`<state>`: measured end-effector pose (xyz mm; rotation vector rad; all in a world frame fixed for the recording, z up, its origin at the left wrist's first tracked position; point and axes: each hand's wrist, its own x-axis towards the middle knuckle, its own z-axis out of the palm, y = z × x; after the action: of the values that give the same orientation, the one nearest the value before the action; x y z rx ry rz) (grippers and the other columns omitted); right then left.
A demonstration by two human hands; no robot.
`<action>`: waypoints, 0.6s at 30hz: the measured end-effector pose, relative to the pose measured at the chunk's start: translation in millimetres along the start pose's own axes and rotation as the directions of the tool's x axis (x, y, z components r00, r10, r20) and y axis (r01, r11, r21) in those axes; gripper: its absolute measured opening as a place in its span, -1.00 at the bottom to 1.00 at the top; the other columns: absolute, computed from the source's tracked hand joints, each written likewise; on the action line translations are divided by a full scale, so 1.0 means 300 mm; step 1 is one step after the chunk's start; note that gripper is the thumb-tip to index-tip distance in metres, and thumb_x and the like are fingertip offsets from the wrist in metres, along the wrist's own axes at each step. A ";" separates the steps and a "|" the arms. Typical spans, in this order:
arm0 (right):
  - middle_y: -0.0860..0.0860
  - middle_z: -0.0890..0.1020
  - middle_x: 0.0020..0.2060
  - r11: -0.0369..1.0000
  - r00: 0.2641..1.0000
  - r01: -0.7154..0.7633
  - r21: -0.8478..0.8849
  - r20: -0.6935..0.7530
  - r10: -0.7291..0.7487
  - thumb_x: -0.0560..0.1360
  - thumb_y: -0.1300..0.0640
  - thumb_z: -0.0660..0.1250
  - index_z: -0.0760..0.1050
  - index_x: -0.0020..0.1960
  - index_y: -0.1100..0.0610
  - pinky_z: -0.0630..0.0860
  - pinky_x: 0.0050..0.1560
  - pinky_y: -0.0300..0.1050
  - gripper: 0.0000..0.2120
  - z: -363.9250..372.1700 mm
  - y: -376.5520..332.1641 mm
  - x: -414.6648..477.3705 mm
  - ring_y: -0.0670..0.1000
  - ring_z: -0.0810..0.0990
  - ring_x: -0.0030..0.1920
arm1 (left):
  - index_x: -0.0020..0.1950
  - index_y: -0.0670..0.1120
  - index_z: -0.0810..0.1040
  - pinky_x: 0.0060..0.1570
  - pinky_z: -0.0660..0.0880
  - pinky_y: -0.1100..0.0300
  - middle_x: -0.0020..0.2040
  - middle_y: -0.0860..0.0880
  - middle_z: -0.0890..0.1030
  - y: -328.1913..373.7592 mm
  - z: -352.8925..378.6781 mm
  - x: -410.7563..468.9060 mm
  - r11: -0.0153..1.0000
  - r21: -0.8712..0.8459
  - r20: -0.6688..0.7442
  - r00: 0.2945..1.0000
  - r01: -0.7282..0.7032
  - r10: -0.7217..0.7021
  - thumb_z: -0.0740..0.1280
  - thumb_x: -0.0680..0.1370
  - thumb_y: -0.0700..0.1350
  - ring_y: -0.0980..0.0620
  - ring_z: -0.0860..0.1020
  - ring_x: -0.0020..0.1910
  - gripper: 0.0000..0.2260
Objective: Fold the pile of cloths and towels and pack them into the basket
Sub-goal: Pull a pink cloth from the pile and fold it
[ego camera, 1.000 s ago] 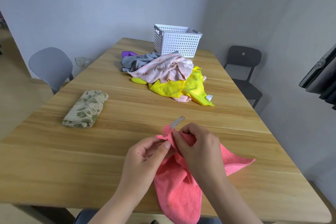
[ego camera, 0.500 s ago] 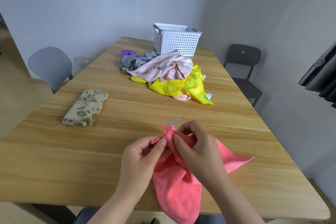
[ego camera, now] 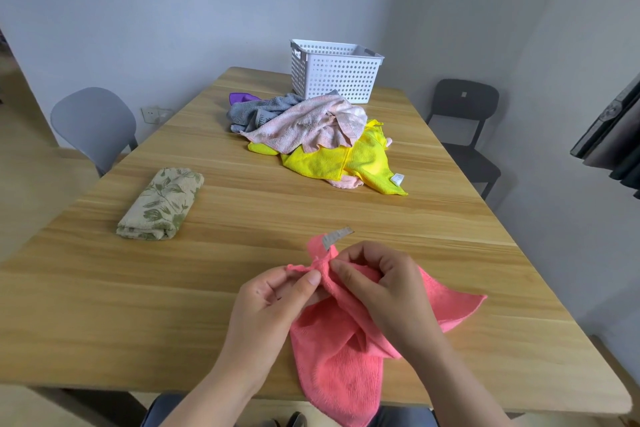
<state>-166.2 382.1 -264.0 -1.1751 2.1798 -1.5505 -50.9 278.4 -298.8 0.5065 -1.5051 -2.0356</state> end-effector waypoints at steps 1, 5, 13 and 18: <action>-0.08 0.66 -0.33 1.000 1.000 0.008 -0.009 -0.003 -0.008 0.44 0.16 0.43 0.61 -0.25 0.05 0.51 -0.23 -0.23 -0.90 0.002 0.001 0.001 -0.10 0.60 -0.27 | -0.05 -0.15 0.68 0.06 0.56 0.09 -0.07 -0.16 0.69 0.000 -0.001 0.000 1.000 0.008 -0.002 1.000 -0.004 0.004 0.45 0.45 -0.09 -0.09 0.66 -0.01 -0.84; -0.11 0.65 -0.34 0.999 0.999 0.031 -0.020 -0.027 -0.032 0.44 0.16 0.44 0.60 -0.27 0.03 0.47 -0.25 -0.32 -0.89 0.009 -0.001 0.003 -0.16 0.58 -0.29 | -0.08 -0.12 0.69 0.02 0.57 0.11 -0.11 -0.15 0.70 0.006 0.005 0.000 0.999 0.029 -0.003 1.000 -0.024 0.024 0.38 0.43 -0.11 -0.08 0.67 -0.05 -0.85; -0.10 0.62 -0.39 0.980 0.997 0.077 -0.184 0.018 -0.075 0.42 0.00 0.46 0.59 -0.26 0.01 0.48 -0.27 -0.15 -0.88 -0.024 -0.004 0.021 -0.12 0.53 -0.35 | -0.14 -0.14 0.67 0.03 0.56 0.00 -0.17 -0.14 0.69 0.019 -0.004 0.028 0.994 0.067 -0.086 0.992 -0.090 0.096 0.44 0.41 -0.09 -0.07 0.66 -0.11 -0.87; 0.02 0.43 -0.50 0.919 0.985 0.156 -0.363 0.122 -0.120 0.40 -0.04 0.47 0.46 -0.39 0.05 0.31 -0.38 -0.11 -0.70 -0.148 -0.029 0.089 -0.14 0.30 -0.45 | -0.21 -0.09 0.65 -0.01 0.49 0.05 -0.25 -0.06 0.64 0.126 -0.050 0.153 0.978 0.154 -0.119 0.980 -0.143 0.162 0.47 0.34 0.01 0.00 0.57 -0.19 -0.83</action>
<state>-205.4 393.0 -230.9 -1.5095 2.4393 -1.1220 -69.7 230.0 -266.2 0.5518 -1.5692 -1.7506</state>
